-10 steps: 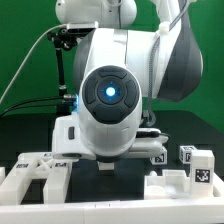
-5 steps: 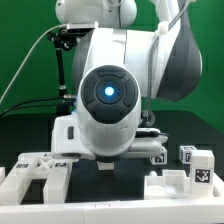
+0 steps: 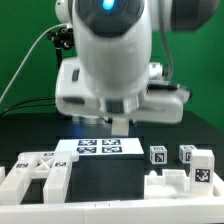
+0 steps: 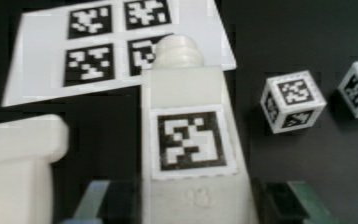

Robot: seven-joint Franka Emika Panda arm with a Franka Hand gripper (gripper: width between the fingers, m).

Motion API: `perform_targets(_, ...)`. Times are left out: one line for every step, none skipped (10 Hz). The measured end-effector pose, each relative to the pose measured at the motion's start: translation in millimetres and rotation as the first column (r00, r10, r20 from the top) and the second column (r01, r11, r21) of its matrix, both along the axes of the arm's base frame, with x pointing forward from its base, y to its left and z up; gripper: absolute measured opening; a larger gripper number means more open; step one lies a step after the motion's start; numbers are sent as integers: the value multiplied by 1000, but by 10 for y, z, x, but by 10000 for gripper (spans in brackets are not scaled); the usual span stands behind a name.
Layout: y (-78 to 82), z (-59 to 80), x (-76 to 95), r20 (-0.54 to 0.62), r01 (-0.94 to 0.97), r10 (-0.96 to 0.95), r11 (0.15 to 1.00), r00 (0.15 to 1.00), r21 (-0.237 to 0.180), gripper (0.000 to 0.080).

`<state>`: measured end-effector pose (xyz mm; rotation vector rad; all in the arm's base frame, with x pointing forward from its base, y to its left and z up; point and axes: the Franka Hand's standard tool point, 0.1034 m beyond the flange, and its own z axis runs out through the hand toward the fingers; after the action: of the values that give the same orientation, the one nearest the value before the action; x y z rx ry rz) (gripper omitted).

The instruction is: Assemble chair

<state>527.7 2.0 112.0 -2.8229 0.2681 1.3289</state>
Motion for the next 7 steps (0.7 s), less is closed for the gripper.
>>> perform_targets(11, -65, 118, 101, -3, 4, 1000, 995, -10, 287)
perform_targets(27, -47, 121, 159, -1, 3, 1000, 987, -11, 287)
perform_targets(48, -44, 183, 243, 0, 4, 1000, 970, -16, 287)
perform_targets(157, -3, 265, 297, 60, -51, 998, 954, -24, 287)
perform_targets(241, 73, 533, 414, 107, -90, 994, 906, -17, 287)
perform_targets(320, 200, 733, 504, 196, -166, 981, 848, -7, 287)
perform_targets(328, 339, 836, 549, 242, -199, 970, 812, -7, 287)
